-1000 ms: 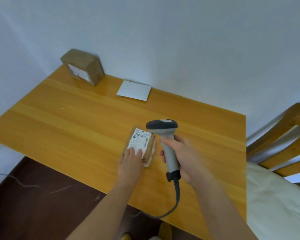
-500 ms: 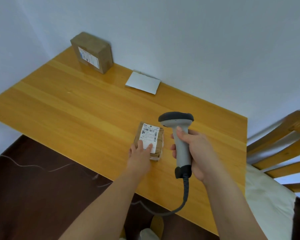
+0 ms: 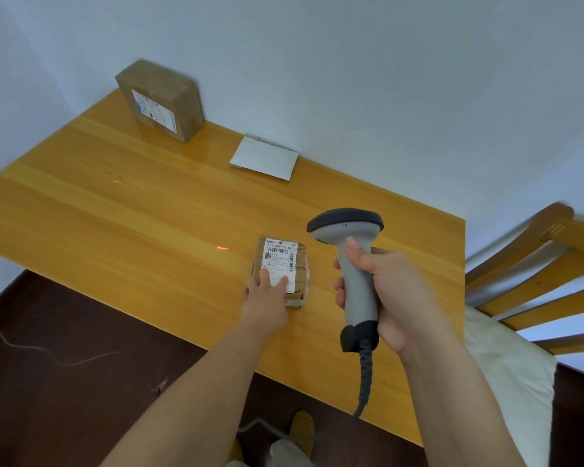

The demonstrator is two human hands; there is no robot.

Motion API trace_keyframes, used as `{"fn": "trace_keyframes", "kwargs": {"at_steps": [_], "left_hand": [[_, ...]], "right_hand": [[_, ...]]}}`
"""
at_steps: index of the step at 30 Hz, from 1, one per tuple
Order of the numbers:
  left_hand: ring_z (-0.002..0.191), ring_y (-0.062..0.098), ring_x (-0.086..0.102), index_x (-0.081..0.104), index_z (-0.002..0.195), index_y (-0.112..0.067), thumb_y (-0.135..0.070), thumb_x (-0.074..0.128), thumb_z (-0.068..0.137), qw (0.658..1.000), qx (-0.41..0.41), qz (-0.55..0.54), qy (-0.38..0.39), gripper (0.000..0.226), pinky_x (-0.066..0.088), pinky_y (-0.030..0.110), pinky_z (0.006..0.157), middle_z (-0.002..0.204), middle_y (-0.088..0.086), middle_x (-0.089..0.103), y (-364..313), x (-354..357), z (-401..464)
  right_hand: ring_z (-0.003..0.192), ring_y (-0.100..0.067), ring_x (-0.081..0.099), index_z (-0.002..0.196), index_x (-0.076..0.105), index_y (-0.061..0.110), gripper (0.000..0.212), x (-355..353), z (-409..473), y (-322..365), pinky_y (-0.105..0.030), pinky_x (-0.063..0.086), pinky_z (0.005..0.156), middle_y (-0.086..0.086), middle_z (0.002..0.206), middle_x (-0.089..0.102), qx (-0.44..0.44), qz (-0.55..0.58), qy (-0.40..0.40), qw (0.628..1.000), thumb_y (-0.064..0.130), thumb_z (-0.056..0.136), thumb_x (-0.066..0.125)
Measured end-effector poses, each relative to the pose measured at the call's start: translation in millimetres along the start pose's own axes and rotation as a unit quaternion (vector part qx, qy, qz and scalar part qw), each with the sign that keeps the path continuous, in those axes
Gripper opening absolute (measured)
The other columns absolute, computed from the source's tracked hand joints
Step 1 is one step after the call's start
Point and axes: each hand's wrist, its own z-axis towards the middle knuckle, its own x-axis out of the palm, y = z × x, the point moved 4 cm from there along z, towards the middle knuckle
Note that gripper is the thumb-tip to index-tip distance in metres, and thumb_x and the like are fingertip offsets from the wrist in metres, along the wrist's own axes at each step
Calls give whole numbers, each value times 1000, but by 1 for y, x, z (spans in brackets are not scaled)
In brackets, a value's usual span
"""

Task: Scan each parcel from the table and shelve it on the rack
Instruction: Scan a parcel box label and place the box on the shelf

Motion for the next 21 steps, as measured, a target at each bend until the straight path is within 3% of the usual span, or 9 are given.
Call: {"fn": "trace_keyframes", "kwargs": {"at_steps": [9,12,14,17,19,21], "left_hand": [[131,36,19,18,154,-27,-18,50,91,1000,3,8,-1,71,29,44,112,146,13,13,0,0,0],[128,35,22,28,148,-28,-36,52,92,1000,-2,-23,-20,61,30,43,110,145,13,15,-3,-3,-3],[122,33,26,41,135,-26,-53,53,88,991,-33,-89,-90,56,35,43,103,143,13,20,-5,-9,-5],[120,35,32,30,138,-15,-63,66,76,966,-98,-172,-166,86,38,43,101,139,16,27,-7,-9,-4],[127,37,35,14,147,-7,-63,76,69,947,-142,-249,-145,114,35,45,107,142,18,30,-5,-2,2],[133,37,34,3,151,-2,-58,81,67,933,-157,-300,-122,127,33,45,110,146,19,29,-4,2,8]], "right_hand": [[51,-13,57,107,60,1,25,-2,-11,3,-26,50,50,-8,81,59,-7,-3,-9,1000,23,95,63],[51,-12,57,107,60,1,25,-3,-15,1,-26,51,50,-8,81,59,-8,-3,-8,1000,23,95,64],[51,-13,56,106,60,1,25,-3,-18,1,-26,51,49,-9,81,59,-9,1,-5,1000,23,95,64],[51,-13,56,106,61,0,26,-4,-20,1,-26,50,48,-9,80,58,-14,-1,-5,1000,23,94,64],[51,-13,55,107,61,-1,28,-5,-20,0,-27,50,49,-9,79,58,-17,-8,-6,1000,23,94,64],[51,-14,55,107,60,-2,28,-6,-19,-1,-28,49,49,-10,79,57,-20,-10,-6,1000,23,94,64]]}}
